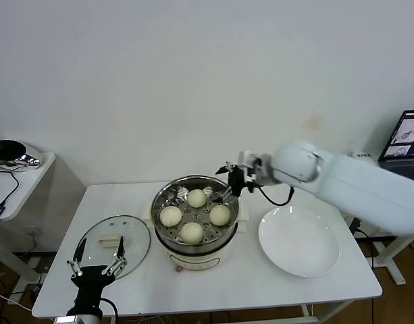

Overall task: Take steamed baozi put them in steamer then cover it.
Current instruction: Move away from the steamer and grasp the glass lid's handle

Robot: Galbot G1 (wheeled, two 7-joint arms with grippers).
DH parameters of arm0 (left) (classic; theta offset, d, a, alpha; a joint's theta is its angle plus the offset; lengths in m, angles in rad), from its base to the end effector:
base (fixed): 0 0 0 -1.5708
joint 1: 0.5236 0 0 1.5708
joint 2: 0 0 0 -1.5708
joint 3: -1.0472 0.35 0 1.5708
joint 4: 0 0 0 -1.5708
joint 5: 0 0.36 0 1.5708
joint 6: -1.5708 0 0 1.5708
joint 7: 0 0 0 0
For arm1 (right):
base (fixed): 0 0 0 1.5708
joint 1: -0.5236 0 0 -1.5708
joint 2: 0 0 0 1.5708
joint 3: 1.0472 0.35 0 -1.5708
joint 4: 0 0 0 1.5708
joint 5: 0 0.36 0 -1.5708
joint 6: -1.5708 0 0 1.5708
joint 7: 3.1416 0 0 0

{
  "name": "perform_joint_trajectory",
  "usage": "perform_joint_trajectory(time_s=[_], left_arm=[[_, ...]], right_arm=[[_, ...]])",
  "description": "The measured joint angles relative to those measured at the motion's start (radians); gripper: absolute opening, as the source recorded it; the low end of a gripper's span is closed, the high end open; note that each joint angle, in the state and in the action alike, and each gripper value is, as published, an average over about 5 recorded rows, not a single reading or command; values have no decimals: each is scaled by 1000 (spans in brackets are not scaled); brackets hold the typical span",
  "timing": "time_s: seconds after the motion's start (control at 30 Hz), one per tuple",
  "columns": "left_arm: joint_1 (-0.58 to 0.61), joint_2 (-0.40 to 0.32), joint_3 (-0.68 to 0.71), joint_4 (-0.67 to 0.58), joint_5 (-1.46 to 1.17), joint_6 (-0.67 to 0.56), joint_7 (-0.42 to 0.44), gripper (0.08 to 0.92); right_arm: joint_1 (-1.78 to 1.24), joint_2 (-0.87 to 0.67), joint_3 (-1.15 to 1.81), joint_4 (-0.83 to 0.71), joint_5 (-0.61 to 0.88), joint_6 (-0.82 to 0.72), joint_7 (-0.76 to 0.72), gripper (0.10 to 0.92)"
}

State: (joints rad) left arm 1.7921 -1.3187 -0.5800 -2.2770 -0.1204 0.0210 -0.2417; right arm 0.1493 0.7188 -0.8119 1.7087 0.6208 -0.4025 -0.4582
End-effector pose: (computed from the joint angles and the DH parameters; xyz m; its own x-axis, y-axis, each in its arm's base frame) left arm 0.1272 0.0440 -0.2654 -0.9918 -0.1216 0.0394 -0.1163 0.9865 0.1155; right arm 0.4575 0.0022 -0.0904 -0.4687 -0.6766 0.5678 -0.8676 0.2319 -0.4398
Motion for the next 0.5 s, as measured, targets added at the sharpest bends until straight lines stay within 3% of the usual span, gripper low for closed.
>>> perform_joint_trajectory(time_s=[0.23,0.5], left_arm=[[3,6,-4,27,47,-3,0,823],[21,7,-31,99,255,-42,-12,823]], right_arm=[[-462,-20,451,62,-79,229,144,823],[-977,131,969,124,-179,411,205,823]])
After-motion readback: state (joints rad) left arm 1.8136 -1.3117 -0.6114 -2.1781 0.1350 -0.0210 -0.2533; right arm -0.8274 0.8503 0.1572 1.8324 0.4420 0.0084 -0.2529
